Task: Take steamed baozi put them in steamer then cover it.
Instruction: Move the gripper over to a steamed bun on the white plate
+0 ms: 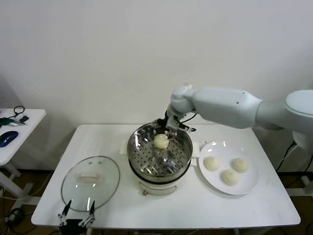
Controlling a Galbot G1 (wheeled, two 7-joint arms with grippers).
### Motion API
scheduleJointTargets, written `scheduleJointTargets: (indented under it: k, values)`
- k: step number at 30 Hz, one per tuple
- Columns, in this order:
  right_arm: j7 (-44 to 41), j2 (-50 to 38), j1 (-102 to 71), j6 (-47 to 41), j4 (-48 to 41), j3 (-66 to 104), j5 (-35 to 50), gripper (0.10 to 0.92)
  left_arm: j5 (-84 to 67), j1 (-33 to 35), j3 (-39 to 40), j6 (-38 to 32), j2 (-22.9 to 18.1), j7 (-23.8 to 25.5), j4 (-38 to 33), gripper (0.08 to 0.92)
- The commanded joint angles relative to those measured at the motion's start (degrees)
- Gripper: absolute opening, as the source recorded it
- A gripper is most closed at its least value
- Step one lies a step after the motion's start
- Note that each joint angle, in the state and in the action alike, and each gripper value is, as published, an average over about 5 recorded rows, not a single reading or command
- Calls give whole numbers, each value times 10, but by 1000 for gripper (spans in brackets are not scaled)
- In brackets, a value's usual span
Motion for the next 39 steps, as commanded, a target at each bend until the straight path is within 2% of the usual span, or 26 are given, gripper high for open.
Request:
scheduleJointTargets:
  k: [1,6,11,15,21,28,39]
  values:
    - [-121,-82,102,-49,-31,-66,246,822,7,-1,3,-2,2,0,2,823]
    - [-138,-177,111,-149,-15,-143,298,823,7,-3,5,-2,2,0,4,823]
    - [-72,-270,71,-275,41,-178,294,823,6,-4,9,0,1,1,1,823]
    - [-19,-307,10,-355,82,-154,293,823,5,-4,7,0,2,1,0,823]
    - [3,-296,-81,-383,81,-94,266,823,6,-3,5,0,2,1,-2,823]
    - [26,-253,-160,-392,39,-28,249,823,8,-1,4,-3,1,0,3,823]
    - [39,-198,-208,-400,-15,6,221,823,12,3,4,-6,-1,-1,5,823]
